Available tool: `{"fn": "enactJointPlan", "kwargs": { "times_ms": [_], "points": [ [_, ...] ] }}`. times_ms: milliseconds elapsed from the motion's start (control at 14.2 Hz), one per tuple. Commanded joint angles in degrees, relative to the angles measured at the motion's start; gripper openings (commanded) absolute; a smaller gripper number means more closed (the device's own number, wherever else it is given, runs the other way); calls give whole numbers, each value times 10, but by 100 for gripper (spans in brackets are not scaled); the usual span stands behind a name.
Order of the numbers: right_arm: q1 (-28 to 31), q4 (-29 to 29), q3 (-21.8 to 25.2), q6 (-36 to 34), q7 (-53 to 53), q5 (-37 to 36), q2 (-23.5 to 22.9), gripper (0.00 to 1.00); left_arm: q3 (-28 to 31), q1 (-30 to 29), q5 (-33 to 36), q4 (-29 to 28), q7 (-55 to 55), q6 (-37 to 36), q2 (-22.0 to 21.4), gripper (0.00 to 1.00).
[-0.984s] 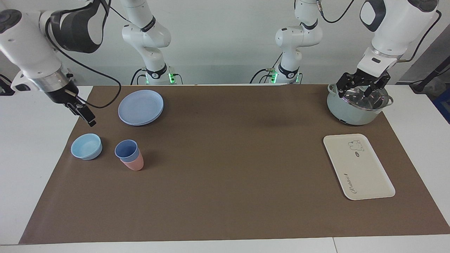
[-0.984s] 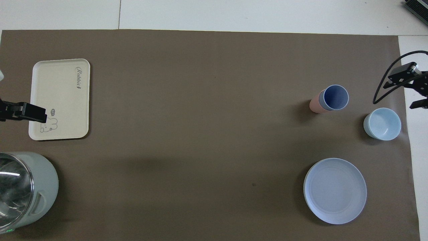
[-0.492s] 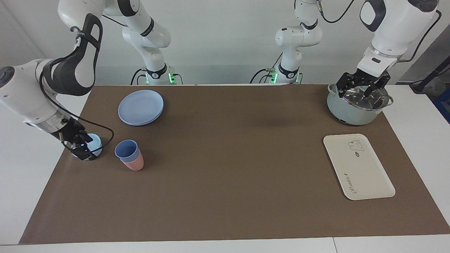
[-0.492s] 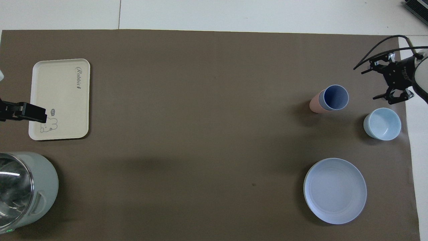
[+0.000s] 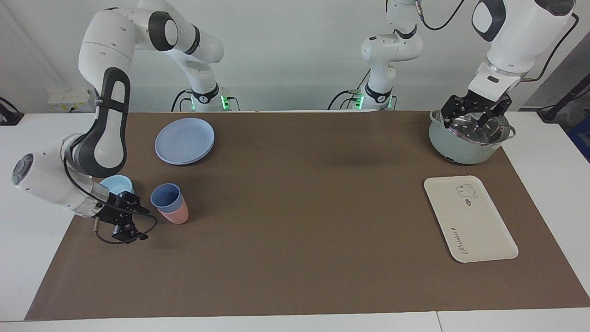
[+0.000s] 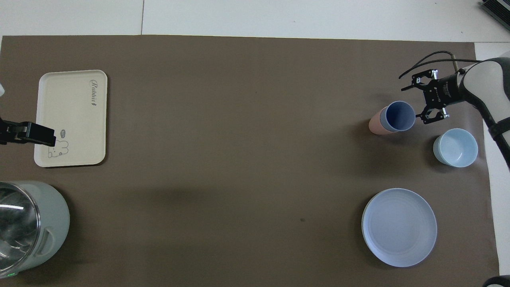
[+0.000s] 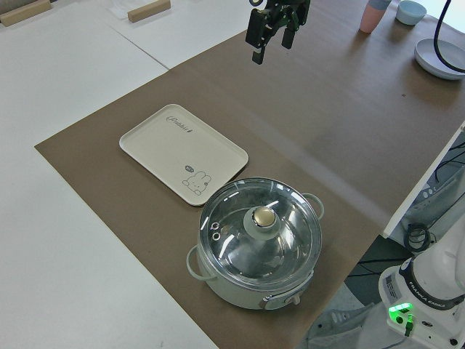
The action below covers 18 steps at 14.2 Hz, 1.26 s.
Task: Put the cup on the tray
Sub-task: 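Lower the right gripper over the nested cups and close on them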
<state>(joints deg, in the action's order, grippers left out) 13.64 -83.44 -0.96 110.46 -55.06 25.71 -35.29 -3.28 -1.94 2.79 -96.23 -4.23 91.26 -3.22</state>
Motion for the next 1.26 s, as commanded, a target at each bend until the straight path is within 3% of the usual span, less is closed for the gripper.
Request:
{"fn": "enactJointPlan", "kwargs": {
  "times_ms": [0, 211, 562, 773, 843, 914, 984, 1054, 1124, 1195],
  "points": [
    [1, -37, -4, -3, -12, 50, 10, 93, -2, -3, 11, -12, -4, -5, -13, 100],
    [3, -76, -5, -24, 21, 52, 27, 93, -2, -3, 11, -12, -4, -6, -13, 100],
    [5, -82, -6, -75, 46, 53, 36, 94, -2, -3, 11, -12, -4, -5, -13, 100],
    [1, -95, -7, -74, 46, 98, 40, 92, -2, -3, 11, -12, -4, -5, -13, 100],
    [-1, -96, -8, -73, 46, 103, 42, 86, -2, -3, 11, -12, -5, -5, -13, 100],
    [-1, -98, -10, -73, 46, 113, 42, 71, -2, -3, 11, -12, -4, -6, -13, 100],
    [-1, -106, -10, -70, 46, 136, 44, 53, -2, -3, 11, -12, -4, -6, -13, 100],
    [-1, -116, -10, -69, 46, 166, 50, 19, -2, -3, 11, -12, -4, -5, -13, 100],
    [-1, -123, -10, -70, 47, 181, 51, 0, -2, -3, 11, -12, -4, -6, -13, 100],
    [-6, -131, -11, -69, 48, 185, 59, 0, -2, -3, 11, -12, -4, -5, -13, 100]
  ]
}}
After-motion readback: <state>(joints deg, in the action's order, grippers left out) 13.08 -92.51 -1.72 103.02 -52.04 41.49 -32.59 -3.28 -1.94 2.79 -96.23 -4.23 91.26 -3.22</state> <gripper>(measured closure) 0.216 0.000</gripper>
